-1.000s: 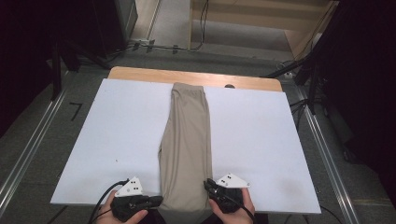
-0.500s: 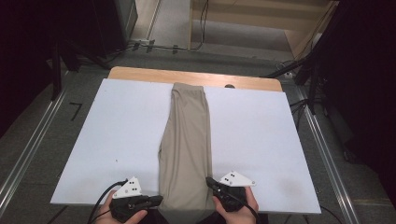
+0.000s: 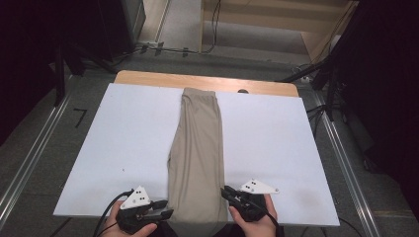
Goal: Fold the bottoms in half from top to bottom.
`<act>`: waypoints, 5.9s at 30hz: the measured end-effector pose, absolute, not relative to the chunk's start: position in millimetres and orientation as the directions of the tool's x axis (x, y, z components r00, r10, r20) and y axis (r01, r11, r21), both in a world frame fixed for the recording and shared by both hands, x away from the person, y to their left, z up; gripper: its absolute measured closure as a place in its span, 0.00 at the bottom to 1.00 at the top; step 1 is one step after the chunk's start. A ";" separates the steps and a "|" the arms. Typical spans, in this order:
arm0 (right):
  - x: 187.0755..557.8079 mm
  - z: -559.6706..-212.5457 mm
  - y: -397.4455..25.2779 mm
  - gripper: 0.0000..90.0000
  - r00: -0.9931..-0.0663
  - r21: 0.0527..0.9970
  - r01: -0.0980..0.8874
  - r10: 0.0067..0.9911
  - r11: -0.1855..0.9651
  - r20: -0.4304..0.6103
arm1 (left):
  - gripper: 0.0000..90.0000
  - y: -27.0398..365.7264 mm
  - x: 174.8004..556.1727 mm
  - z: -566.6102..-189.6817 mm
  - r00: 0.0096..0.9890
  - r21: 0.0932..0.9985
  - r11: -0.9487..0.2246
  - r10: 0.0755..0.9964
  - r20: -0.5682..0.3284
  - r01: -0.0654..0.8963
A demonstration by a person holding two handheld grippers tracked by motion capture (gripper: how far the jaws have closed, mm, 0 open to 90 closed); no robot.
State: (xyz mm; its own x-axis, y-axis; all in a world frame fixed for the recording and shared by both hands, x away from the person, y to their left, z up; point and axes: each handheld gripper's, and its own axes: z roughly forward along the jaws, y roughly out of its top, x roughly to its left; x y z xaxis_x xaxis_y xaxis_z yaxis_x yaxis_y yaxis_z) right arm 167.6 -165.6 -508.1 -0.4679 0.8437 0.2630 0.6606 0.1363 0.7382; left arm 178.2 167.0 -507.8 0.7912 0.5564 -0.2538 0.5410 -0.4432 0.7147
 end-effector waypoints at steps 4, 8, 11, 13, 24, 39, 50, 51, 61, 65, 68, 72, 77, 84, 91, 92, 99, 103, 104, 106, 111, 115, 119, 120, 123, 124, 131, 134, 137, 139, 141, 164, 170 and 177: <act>172.5 -514.9 -157.3 0.75 -0.466 0.736 0.663 0.845 0.138 0.262 | 0.60 163.9 178.7 -509.2 0.783 0.716 -0.444 0.579 -0.228 0.538; 177.8 -522.0 -145.1 0.76 -0.437 0.737 0.656 0.878 0.162 0.196 | 0.68 161.5 179.2 -509.6 0.777 0.719 -0.447 0.595 -0.204 0.532; 181.1 -520.9 -140.2 0.81 -0.427 0.730 0.660 0.888 0.177 0.171 | 0.77 160.7 179.8 -510.1 0.779 0.718 -0.447 0.589 -0.213 0.534; 182.9 -520.8 -134.7 0.89 -0.430 0.730 0.653 0.892 0.200 0.140 | 0.80 156.9 178.8 -510.2 0.784 0.718 -0.460 0.590 -0.192 0.522; 179.7 -512.3 -142.0 0.98 -0.437 0.762 0.630 0.879 0.149 0.190 | 1.00 154.4 177.0 -498.2 0.817 0.745 -0.465 0.547 -0.184 0.478; 178.2 -489.1 -158.5 0.98 -0.475 0.747 0.634 0.863 0.200 0.173 | 1.00 152.5 179.8 -494.4 0.821 0.759 -0.387 0.466 -0.329 0.524; 189.2 -513.8 -171.3 0.76 -0.439 0.715 0.673 0.880 0.191 0.178 | 1.00 152.3 184.2 -510.8 0.818 0.690 -0.479 0.489 -0.303 0.543; 189.2 -512.4 -173.3 0.69 -0.444 0.727 0.662 0.877 0.183 0.183 | 0.96 152.6 183.0 -508.7 0.823 0.708 -0.469 0.489 -0.289 0.528; 201.0 -495.4 -192.0 0.36 -0.503 0.804 0.571 0.845 0.167 0.182 | 0.19 155.7 219.5 -475.3 0.853 0.801 -0.399 0.461 -0.245 0.446; 230.9 -480.3 -195.7 0.29 -0.517 0.837 0.520 0.842 0.167 0.154 | 0.09 150.0 252.7 -466.8 0.854 0.821 -0.380 0.469 -0.225 0.425; 255.8 -472.0 -196.1 0.26 -0.533 0.847 0.501 0.835 0.178 0.139 | 0.00 143.7 292.1 -461.0 0.838 0.834 -0.334 0.486 -0.247 0.439; 289.4 -466.0 -192.4 0.14 -0.565 0.841 0.502 0.812 0.201 0.143 | 0.00 135.2 323.4 -457.9 0.837 0.837 -0.319 0.482 -0.261 0.445; 329.9 -464.2 -187.3 0.00 -0.573 0.829 0.521 0.803 0.202 0.164 | 0.00 121.3 372.3 -457.9 0.824 0.832 -0.310 0.499 -0.269 0.460; 375.3 -467.6 -182.5 0.00 -0.556 0.807 0.554 0.812 0.202 0.179 | 0.00 111.4 415.9 -460.1 0.800 0.820 -0.321 0.546 -0.249 0.474; 428.4 -476.2 -187.2 0.00 -0.482 0.763 0.623 0.854 0.174 0.199 | 0.01 112.0 463.7 -473.4 0.727 0.781 -0.292 0.626 -0.280 0.552; 438.9 -479.3 -187.9 0.14 -0.447 0.753 0.640 0.871 0.153 0.204 | 0.05 111.8 472.3 -476.9 0.711 0.772 -0.283 0.641 -0.289 0.569; 469.8 -492.7 -177.6 0.49 -0.398 0.724 0.675 0.896 0.140 0.198 | 0.18 108.1 498.8 -484.1 0.642 0.724 -0.275 0.708 -0.293 0.633; 486.5 -501.2 -169.8 0.49 -0.389 0.689 0.706 0.903 0.164 0.184 | 0.27 105.6 509.2 -484.7 0.630 0.712 -0.293 0.730 -0.265 0.639; 489.3 -502.2 -169.1 0.49 -0.384 0.685 0.711 0.904 0.159 0.189 | 0.27 105.6 509.2 -484.7 0.630 0.712 -0.293 0.730 -0.265 0.639; 493.5 -503.5 -167.7 0.49 -0.376 0.683 0.714 0.907 0.154 0.188 | 0.27 105.3 514.8 -485.6 0.623 0.702 -0.299 0.739 -0.258 0.646; 509.5 -508.4 -163.1 0.46 -0.368 0.663 0.732 0.910 0.156 0.192 | 0.32 106.1 528.4 -489.6 0.598 0.685 -0.291 0.757 -0.262 0.668; 517.0 -509.7 -157.4 0.46 -0.382 0.665 0.723 0.910 0.187 0.160 | 0.34 104.6 535.9 -490.1 0.594 0.679 -0.302 0.766 -0.246 0.669; 519.3 -510.8 -154.3 0.56 -0.372 0.671 0.718 0.916 0.183 0.149 | 0.39 102.0 541.9 -490.2 0.598 0.671 -0.324 0.770 -0.222 0.667; 518.9 -511.5 -151.9 0.63 -0.378 0.678 0.706 0.919 0.206 0.115 | 0.45 99.4 545.1 -492.1 0.608 0.666 -0.341 0.764 -0.215 0.664; 518.0 -511.8 -151.9 0.70 -0.393 0.682 0.698 0.914 0.221 0.106 | 0.48 95.9 548.4 -495.9 0.616 0.659 -0.358 0.761 -0.204 0.661; 518.2 -511.8 -154.1 0.83 -0.404 0.678 0.706 0.903 0.206 0.146 | 0.51 93.8 550.7 -499.4 0.616 0.666 -0.351 0.760 -0.207 0.658; 521.0 -508.6 -162.7 0.97 -0.428 0.648 0.737 0.874 0.192 0.229 | 0.87 86.3 555.2 -489.5 0.635 0.652 -0.359 0.732 -0.248 0.668; 524.0 -495.3 -171.7 0.98 -0.411 0.682 0.715 0.882 0.154 0.232 | 0.91 85.6 557.5 -470.6 0.653 0.691 -0.326 0.706 -0.275 0.645; 529.7 -468.5 -174.7 0.98 -0.423 0.706 0.685 0.887 0.180 0.184 | 0.92 79.2 558.1 -454.4 0.681 0.710 -0.379 0.707 -0.192 0.593; 531.4 -457.0 -174.7 0.98 -0.427 0.716 0.670 0.891 0.196 0.155 | 0.92 74.2 562.5 -432.6 0.691 0.735 -0.388 0.707 -0.150 0.556; 534.2 -414.8 -178.9 0.98 -0.427 0.775 0.601 0.898 0.195 0.105 | 0.92 75.8 567.4 -408.4 0.685 0.772 -0.334 0.707 -0.174 0.541; 407.3 -383.9 -197.7 0.98 -0.619 0.930 0.319 0.783 0.182 0.059 | 0.92 107.9 441.1 -372.4 0.851 0.920 -0.272 0.514 -0.107 0.280; 358.9 -395.3 -195.4 0.97 -0.672 0.941 0.249 0.741 0.229 -0.003 | 0.92 117.3 399.0 -386.8 0.875 0.923 -0.287 0.476 -0.094 0.255; 296.3 -426.1 -196.2 0.97 -0.678 0.943 0.255 0.735 0.213 0.018 | 0.92 119.1 340.6 -410.5 0.906 0.916 -0.338 0.419 -0.059 0.216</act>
State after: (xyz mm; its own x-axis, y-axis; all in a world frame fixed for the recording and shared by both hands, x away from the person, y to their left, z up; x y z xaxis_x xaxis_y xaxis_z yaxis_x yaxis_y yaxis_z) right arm 296.3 -196.2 -426.1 -0.6784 0.7345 0.0177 0.2549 0.2127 0.9433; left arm 340.6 119.1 -410.5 0.9061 0.4190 -0.0589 0.2161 -0.3384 0.9159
